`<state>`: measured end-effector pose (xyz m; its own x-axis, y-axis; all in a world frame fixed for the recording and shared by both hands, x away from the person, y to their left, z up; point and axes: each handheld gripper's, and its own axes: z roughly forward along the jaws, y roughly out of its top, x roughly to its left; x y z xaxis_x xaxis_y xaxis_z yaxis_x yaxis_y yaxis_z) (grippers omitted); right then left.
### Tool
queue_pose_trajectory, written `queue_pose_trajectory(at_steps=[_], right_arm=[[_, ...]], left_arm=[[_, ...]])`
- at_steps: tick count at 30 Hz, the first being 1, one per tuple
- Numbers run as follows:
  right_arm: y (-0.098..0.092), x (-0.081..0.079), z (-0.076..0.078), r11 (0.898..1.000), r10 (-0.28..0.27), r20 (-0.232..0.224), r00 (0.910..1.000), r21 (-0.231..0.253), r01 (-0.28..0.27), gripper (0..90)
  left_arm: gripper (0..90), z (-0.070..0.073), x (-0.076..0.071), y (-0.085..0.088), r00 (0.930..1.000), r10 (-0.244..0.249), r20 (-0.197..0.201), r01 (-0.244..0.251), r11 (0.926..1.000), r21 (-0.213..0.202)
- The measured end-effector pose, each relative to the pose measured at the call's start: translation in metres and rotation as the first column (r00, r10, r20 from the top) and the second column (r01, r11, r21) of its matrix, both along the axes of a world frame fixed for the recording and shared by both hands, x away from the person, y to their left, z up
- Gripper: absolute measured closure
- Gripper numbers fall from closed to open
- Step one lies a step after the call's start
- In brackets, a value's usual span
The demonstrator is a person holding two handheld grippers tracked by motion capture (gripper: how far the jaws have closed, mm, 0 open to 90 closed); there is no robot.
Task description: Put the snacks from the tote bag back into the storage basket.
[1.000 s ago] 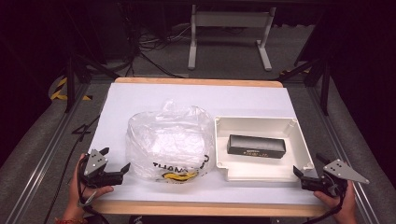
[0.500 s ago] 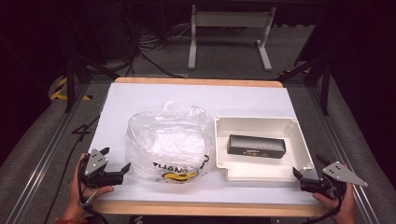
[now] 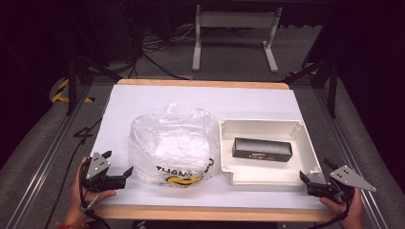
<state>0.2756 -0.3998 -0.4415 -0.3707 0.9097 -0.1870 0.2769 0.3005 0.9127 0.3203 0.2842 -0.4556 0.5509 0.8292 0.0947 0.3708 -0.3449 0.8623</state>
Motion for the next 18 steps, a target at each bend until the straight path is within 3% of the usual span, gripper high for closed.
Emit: queue_pose_trajectory(at_steps=[18], right_arm=[[0.0014, 0.0005, 0.001, 1.0, -0.004, -0.004, 1.0, -0.015, 0.004, 2.4]], left_arm=[[5.5, 0.0004, 0.0007, 0.0001, 1.0, 0.002, 0.001, -0.002, 0.9999, -0.011]])
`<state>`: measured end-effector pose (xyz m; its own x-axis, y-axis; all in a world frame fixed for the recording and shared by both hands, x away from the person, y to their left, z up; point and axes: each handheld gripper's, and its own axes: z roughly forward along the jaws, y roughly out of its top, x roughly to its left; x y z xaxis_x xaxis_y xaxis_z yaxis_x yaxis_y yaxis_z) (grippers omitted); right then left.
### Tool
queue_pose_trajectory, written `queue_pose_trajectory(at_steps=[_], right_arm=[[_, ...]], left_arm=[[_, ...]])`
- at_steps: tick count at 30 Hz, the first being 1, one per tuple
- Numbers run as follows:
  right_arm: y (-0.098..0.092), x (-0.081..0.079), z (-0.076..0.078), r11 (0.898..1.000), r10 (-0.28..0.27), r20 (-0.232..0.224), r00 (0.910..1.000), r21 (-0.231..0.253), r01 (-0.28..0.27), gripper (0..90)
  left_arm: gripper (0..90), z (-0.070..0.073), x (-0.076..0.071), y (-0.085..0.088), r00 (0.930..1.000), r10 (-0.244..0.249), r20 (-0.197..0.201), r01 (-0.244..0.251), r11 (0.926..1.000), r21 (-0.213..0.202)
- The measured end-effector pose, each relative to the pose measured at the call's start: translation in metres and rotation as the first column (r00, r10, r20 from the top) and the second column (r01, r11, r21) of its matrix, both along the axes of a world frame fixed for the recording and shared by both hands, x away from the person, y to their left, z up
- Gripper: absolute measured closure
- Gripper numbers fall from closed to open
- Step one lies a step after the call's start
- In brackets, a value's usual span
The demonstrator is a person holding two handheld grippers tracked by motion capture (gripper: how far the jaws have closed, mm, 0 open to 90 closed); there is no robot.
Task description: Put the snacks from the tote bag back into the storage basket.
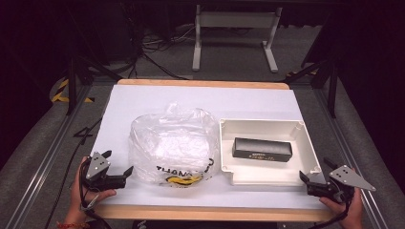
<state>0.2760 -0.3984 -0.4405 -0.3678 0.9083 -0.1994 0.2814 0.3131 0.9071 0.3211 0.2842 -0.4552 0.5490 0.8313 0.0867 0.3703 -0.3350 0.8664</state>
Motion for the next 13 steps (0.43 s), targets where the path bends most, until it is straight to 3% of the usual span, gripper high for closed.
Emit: queue_pose_trajectory(at_steps=[13], right_arm=[[0.0019, -0.0021, 0.0027, 1.0, 0.001, 0.008, 1.0, -0.015, -0.001, 2.5]], left_arm=[[5.5, 0.0007, 0.001, -0.0005, 1.0, 0.003, -0.001, -0.003, 1.0, 0.001]])
